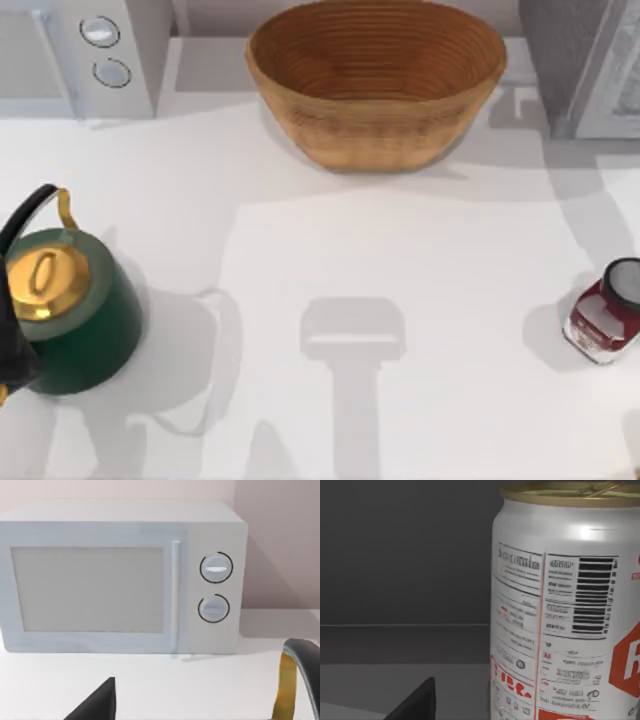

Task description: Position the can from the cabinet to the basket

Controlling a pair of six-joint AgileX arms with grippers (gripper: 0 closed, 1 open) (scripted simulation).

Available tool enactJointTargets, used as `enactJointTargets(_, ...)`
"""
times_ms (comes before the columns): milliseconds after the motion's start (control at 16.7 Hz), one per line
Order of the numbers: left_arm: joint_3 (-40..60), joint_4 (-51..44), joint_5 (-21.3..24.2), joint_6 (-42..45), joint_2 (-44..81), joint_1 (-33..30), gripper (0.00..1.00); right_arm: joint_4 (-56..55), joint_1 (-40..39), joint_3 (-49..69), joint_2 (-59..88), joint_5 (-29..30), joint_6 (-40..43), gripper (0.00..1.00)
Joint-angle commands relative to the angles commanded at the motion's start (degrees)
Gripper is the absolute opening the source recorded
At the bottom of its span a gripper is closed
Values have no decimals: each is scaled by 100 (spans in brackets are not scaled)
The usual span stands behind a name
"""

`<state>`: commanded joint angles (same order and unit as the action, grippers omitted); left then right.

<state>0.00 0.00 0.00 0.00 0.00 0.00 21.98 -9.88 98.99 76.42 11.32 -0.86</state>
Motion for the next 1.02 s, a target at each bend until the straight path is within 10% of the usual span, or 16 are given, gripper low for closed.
enactJointTargets(840, 0, 0, 0, 0, 0, 0, 100, -194, 254, 1004, 1216, -210, -4, 100)
enactJointTargets(1020, 0, 0, 0, 0, 0, 0, 100, -194, 254, 1004, 1216, -210, -4, 77)
